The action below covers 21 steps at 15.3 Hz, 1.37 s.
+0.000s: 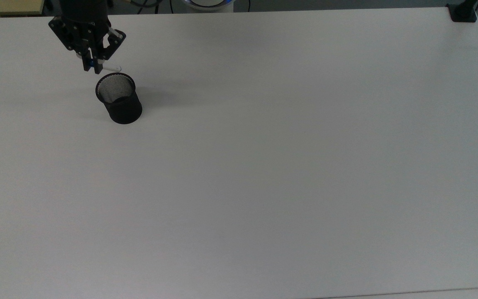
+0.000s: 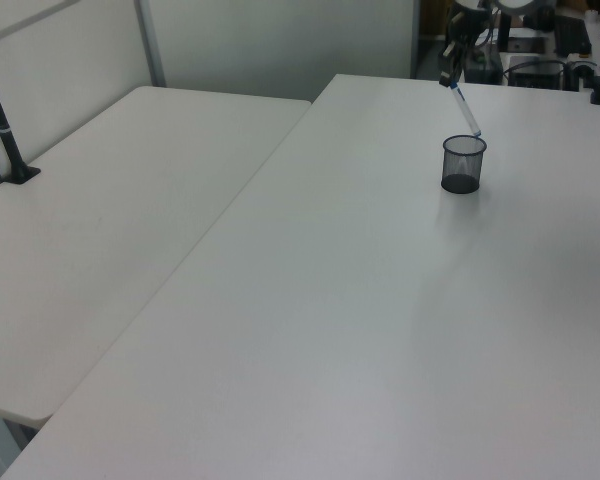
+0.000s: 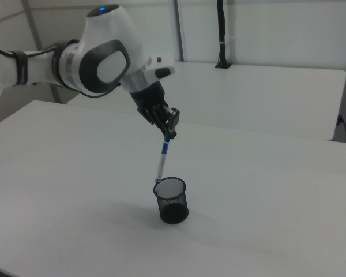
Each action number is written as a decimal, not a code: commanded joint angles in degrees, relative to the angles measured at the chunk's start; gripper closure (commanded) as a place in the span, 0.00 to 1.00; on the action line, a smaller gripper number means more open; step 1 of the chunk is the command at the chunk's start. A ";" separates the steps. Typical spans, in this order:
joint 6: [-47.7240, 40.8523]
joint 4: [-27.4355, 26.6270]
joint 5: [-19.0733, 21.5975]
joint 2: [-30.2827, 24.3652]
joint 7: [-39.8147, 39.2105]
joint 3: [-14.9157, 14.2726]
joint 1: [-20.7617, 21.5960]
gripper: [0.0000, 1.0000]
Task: Remove the marker
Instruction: 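Carry the marker away from the cup and lower it to the table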
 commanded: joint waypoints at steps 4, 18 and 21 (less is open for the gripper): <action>-6.72 1.16 4.96 -0.04 0.60 5.57 1.23 0.99; -0.77 0.99 6.29 15.25 7.62 7.07 9.14 0.99; 3.72 0.99 5.24 17.89 9.12 7.25 10.20 0.98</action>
